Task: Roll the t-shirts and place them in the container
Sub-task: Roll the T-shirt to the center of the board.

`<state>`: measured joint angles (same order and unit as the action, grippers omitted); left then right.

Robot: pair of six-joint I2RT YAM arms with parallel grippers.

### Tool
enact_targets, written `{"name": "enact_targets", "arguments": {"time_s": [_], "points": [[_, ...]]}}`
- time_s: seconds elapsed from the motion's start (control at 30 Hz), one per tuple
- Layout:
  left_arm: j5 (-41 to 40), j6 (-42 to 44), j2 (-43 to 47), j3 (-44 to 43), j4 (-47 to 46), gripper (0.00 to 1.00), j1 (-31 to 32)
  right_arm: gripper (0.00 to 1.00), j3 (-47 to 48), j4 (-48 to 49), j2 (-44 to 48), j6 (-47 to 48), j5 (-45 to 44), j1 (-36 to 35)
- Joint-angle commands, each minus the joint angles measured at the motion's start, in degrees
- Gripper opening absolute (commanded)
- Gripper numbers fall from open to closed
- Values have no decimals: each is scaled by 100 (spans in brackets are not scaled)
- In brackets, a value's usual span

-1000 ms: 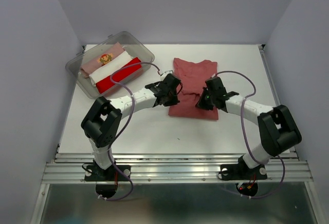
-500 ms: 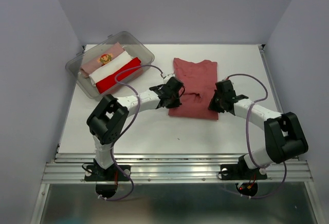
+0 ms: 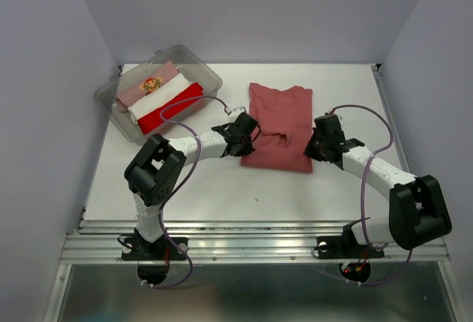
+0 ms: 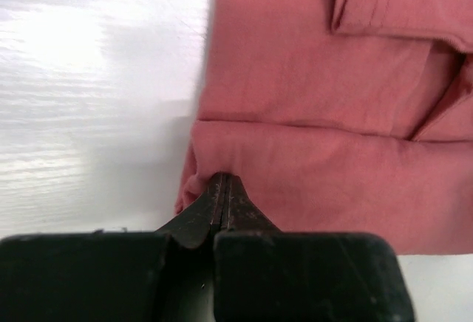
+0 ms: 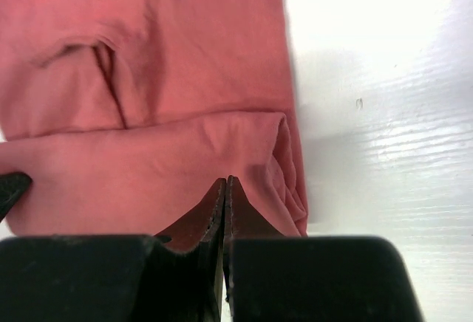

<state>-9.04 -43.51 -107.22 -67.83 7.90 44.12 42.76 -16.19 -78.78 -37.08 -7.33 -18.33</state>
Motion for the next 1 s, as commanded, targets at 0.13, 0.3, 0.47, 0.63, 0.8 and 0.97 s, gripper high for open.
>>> {"name": "enact_targets", "arguments": {"time_s": [0.13,0.3,0.47,0.63,0.8,0.97], "points": [[-353,272,342,16,115,0,-281,1,382,-192,30,184,-471,49],[-108,264,-53,-37,-25,0,-281,1,92,124,-549,113,-514,49],[-45,264,-168,16,-69,0,-281,1,-5,124,-823,52,-533,49],[-378,325,174,-2,167,0,-281,1,214,-244,-105,43,-593,49],[-660,325,885,-28,431,0,-281,8,320,-482,863,52,-840,119],[-626,107,1571,392,449,12,-281,35,-73,-684,1514,-27,-210,434]]}}
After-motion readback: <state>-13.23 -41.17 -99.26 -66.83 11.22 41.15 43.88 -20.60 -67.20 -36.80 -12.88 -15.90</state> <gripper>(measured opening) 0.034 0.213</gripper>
